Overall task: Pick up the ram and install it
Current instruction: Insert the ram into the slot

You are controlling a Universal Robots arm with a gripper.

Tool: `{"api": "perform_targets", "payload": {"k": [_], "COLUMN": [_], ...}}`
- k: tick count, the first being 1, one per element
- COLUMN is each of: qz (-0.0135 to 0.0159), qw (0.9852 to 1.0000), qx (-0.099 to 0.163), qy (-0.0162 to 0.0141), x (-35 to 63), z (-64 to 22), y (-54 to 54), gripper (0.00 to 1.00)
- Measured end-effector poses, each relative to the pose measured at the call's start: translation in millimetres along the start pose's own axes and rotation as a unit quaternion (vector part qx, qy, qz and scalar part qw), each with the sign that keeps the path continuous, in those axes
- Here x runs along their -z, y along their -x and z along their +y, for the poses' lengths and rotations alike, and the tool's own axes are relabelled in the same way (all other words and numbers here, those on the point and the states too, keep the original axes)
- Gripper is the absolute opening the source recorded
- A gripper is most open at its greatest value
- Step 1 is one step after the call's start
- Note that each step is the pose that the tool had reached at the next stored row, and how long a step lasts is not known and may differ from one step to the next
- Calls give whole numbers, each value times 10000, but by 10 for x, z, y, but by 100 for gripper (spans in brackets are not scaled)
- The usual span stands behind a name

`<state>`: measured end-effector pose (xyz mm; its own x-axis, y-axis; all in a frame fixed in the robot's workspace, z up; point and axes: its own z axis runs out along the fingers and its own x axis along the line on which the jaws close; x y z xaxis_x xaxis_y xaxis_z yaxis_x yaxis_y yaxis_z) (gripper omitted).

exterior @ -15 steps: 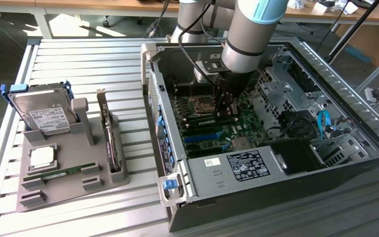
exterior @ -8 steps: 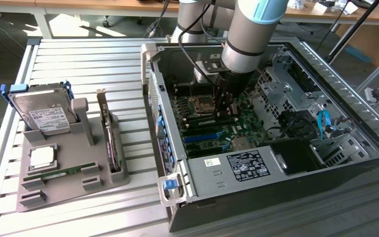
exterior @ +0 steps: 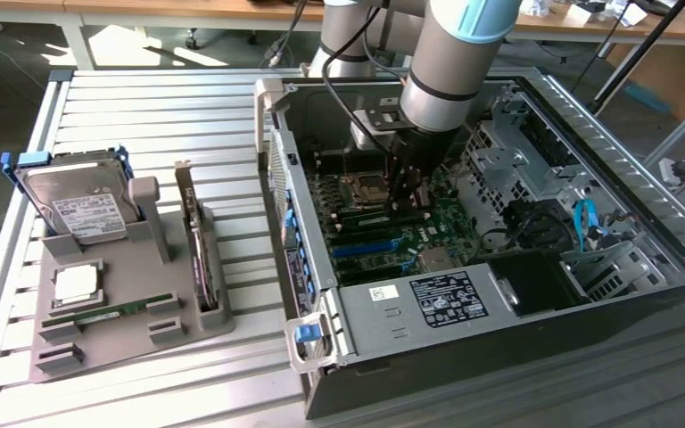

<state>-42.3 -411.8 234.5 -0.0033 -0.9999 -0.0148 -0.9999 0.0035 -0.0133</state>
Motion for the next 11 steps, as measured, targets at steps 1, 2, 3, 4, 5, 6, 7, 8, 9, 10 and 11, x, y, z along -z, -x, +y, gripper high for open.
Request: {"api": "perform_targets", "payload": {"k": [1,2,3,4,5,6,7,8,9,10,11], "qz": [0,0,0,-1,-1,-1,0,0,0,0,0], "qw": [10000,10000,10000,10000,10000,10000,10000,10000,10000,10000,10000], "qx": [0,0,0,-1,-1,-1,-1,-1,0,0,0], "qy": [0,0,0,0,0,0,0,0,0,0,0], "x": [0,0,0,0,0,1,1,1,1,1,1], "z": [0,0,0,0,0,1,4,5,5,5,5], "y": [0,0,0,0,0,0,0,0,0,0,0], "gripper": [12,12,12,12,12,12,12,12,12,12,12]}}
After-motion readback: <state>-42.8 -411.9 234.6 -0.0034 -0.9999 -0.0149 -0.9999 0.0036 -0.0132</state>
